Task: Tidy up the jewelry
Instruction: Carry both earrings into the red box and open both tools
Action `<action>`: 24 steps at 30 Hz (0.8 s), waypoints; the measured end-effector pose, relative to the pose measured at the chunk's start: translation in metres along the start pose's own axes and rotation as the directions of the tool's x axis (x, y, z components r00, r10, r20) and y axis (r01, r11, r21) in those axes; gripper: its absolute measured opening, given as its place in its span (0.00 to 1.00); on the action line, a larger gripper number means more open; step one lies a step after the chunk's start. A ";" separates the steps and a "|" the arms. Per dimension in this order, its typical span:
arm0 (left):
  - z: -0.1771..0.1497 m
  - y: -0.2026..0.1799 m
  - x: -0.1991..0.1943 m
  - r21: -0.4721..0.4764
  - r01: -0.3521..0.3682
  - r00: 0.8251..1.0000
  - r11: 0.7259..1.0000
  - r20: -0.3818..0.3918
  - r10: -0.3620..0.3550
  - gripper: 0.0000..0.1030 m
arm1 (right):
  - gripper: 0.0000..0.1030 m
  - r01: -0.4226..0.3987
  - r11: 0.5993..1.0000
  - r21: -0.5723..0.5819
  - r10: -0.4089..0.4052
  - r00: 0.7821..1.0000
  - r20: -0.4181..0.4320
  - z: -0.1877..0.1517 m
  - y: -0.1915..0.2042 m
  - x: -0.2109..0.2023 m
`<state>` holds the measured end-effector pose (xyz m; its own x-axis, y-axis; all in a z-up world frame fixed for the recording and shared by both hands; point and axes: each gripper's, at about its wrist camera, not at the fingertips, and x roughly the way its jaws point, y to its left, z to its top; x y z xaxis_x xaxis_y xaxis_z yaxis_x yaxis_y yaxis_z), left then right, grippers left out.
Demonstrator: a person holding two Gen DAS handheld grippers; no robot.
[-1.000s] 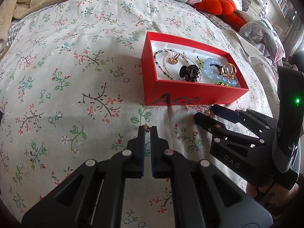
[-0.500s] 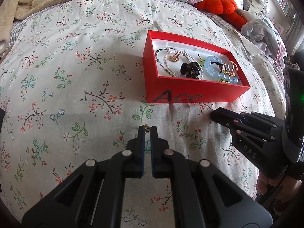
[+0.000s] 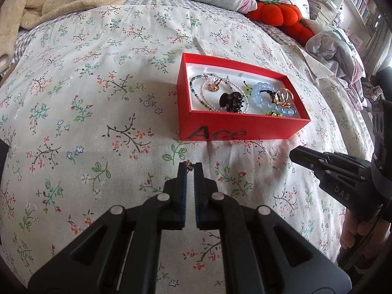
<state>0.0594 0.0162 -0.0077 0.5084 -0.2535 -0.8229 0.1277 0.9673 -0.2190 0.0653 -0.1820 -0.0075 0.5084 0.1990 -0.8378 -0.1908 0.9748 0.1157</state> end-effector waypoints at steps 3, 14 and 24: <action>0.003 -0.003 -0.005 -0.006 0.009 1.000 1.000 0.014 -0.009 0.06 | 0.08 -0.008 1.000 0.020 0.008 1.000 0.001 0.001 -0.006 -0.008; 0.023 -0.022 -0.022 -0.016 0.071 0.993 0.997 0.095 -0.069 0.06 | 0.08 -0.053 0.996 0.067 0.048 0.996 0.077 0.014 -0.020 -0.036; 0.038 -0.063 -0.006 0.099 0.109 0.985 0.989 0.125 -0.121 0.06 | 0.08 -0.063 0.995 0.077 0.054 0.993 0.107 0.025 -0.028 -0.039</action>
<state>0.0808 -0.0428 0.0314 0.5918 -0.3658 -0.7183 0.2662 0.9298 -0.2542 0.0719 -0.2145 0.0356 0.5841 0.2613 -0.7685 -0.1573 0.9653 0.2086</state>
